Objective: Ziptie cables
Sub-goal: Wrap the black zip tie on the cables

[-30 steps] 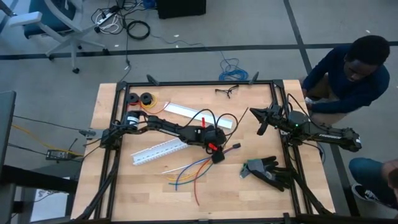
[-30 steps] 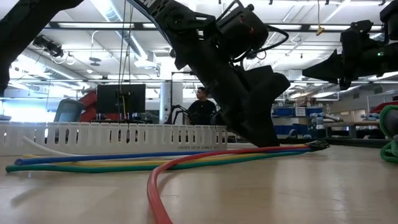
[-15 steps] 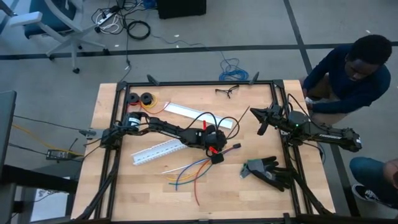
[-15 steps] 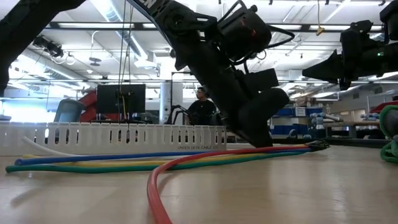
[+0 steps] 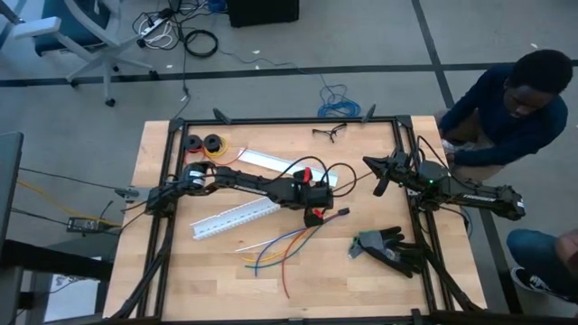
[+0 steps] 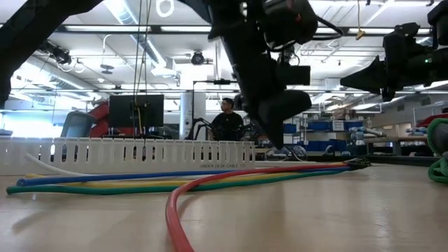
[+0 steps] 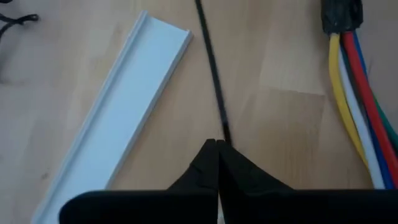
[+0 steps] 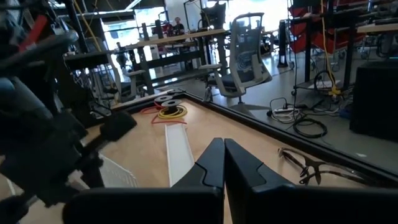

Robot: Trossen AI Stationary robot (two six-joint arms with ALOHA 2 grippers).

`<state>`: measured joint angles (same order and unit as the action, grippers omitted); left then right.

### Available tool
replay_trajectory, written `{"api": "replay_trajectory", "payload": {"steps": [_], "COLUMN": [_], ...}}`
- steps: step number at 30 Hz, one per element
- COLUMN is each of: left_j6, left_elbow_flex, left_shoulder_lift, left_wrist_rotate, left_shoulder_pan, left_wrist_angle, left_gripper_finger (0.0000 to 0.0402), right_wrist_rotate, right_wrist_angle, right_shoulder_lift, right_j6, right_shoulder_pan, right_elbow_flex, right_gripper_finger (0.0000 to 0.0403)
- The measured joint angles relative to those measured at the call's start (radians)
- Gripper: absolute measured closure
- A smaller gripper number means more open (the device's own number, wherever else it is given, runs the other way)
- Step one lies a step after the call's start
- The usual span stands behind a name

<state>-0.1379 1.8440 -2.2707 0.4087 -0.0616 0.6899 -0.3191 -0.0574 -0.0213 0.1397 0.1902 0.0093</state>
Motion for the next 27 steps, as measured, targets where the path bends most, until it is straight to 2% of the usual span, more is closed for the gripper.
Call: {"api": "replay_trajectory", "payload": {"steps": [4,8,18,22,27], "left_j6": [0.004,0.008,-0.047,-0.094,-0.178], "left_elbow_flex": [0.068,0.11,0.113,0.102,0.017], "left_shoulder_lift": [-0.001,0.003,0.035,0.037,0.038], "left_wrist_rotate": [0.022,0.103,0.127,0.172,0.207], "left_shoulder_pan": [-0.017,-0.048,-0.105,-0.139,-0.162], "left_wrist_angle": [0.08,0.148,0.242,0.248,0.214], "left_gripper_finger": [0.0401,0.0401,0.0401,0.0401,0.0399], "right_wrist_rotate": [0.0,0.0,0.054,0.061,0.202], "right_wrist_angle": [0.0,0.001,-0.019,-0.014,0.0], "right_shoulder_lift": [0.0,0.0,0.0,0.0,-0.035], "right_j6": [0.033,0.045,0.08,0.089,0.114], "right_shoulder_pan": [0.0,0.0,0.0,0.0,0.0], "right_elbow_flex": [0.0,0.0,0.0,0.0,0.0], "right_gripper_finger": [0.0401,0.0401,0.0401,0.0401,0.0401]}}
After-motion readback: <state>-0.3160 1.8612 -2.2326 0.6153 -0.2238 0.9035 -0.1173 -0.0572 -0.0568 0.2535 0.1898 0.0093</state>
